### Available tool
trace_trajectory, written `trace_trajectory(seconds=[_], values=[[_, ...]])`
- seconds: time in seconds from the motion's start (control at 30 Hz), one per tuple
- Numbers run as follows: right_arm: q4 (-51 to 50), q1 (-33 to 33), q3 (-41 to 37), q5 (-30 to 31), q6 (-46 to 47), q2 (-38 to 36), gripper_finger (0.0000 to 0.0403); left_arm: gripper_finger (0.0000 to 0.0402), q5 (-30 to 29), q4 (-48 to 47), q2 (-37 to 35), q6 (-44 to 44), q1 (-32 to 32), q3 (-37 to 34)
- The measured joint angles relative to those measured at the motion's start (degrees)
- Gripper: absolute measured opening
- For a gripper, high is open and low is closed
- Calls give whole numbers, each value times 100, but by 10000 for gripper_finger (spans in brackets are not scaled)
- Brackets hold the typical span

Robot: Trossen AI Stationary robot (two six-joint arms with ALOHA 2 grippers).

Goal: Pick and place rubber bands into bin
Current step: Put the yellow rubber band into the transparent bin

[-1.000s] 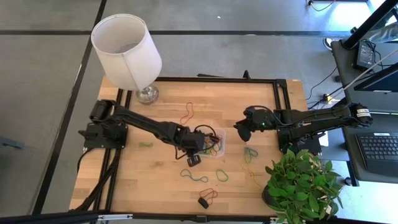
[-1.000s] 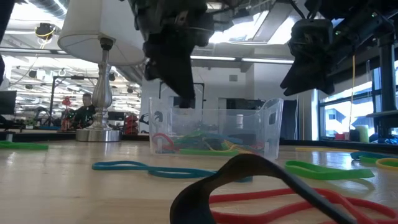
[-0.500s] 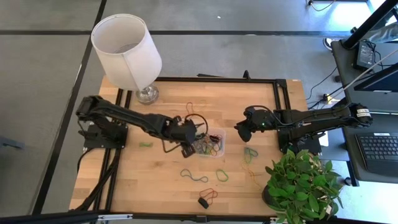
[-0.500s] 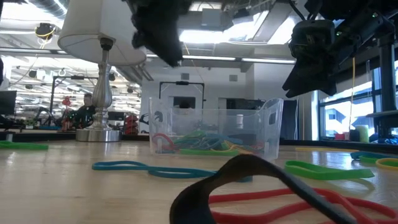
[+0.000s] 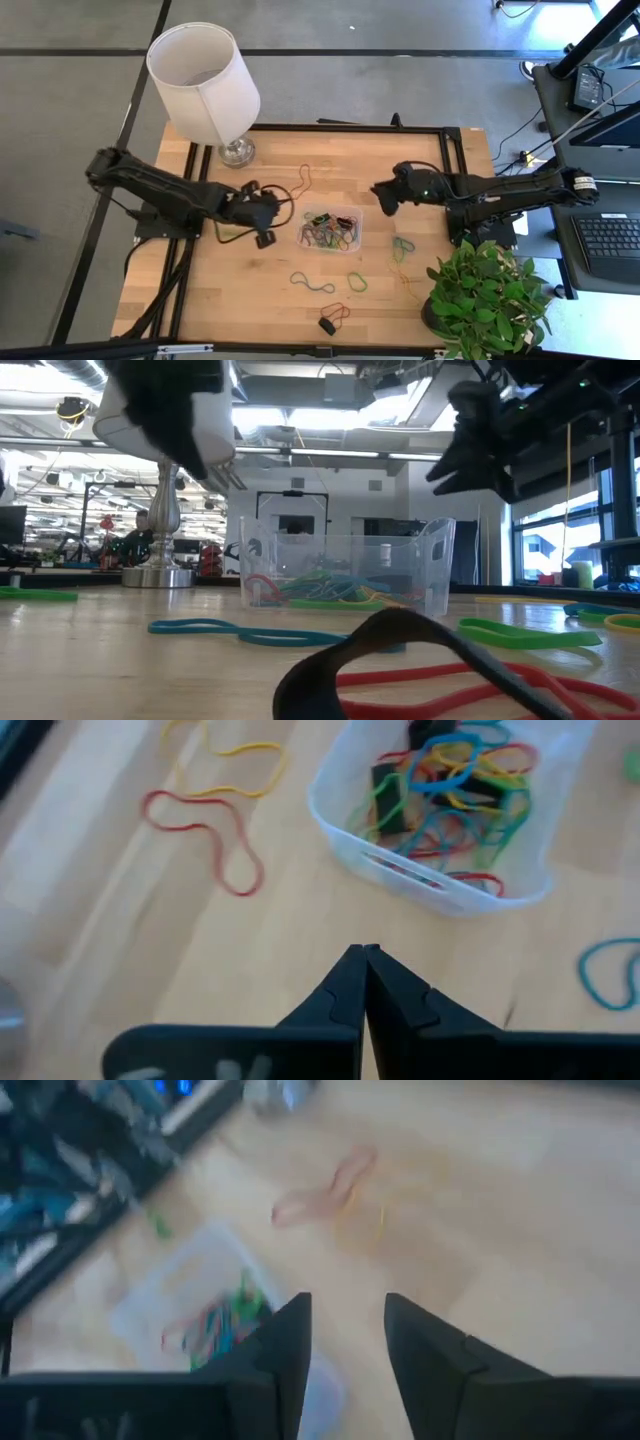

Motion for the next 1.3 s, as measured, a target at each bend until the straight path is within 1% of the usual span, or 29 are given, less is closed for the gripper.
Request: trace_trajectory(seconds=[0.13, 0.2, 0.27, 0.37, 0.5, 0.6, 0.7, 0.77, 0.9, 1.0, 1.2, 1.3], values=[[522, -364, 72, 247, -266, 146, 161, 1, 233, 1072, -844, -16, -89, -1097], [412, -614, 279, 249, -424, 336, 179, 1, 337, 1513, -1244, -57, -91, -1556], [132, -835, 626, 253, -573, 606, 199, 2, 402, 1736, -1647, -59, -91, -1934], [-929, -1174, 1360, 243, -721, 1135, 231, 1, 447, 1919, -2164, 31, -89, -2329], [-3103, -1711, 2486, 191, -802, 2057, 265, 2, 418, 1974, -2739, 285, -89, -2603], [-4523, -2161, 3078, -278, -996, 2825, 274, 2, 395, 1970, -3067, 304, -86, -2703], [-5213, -2504, 3321, -681, -1415, 3490, 274, 1, 387, 1931, -3267, 302, -85, -2713], [-5548, -2653, 3335, -743, -1624, 3856, 272, 2, 386, 1917, -3332, 302, -85, -2713], [-5747, -2782, 3198, -804, -1792, 4371, 269, 1, 387, 1913, -3355, 289, -85, -2717], [-5561, -2829, 3043, -813, -1833, 4605, 268, 1, 385, 1920, -3350, 240, -85, -2717], [-4962, -2870, 2857, -825, -2041, 4742, 268, 1, 387, 1911, -3345, 458, -85, -2717], [-4706, -2883, 2756, -952, -2205, 4730, 266, 1, 404, 1849, -3345, 610, -85, -2717]])
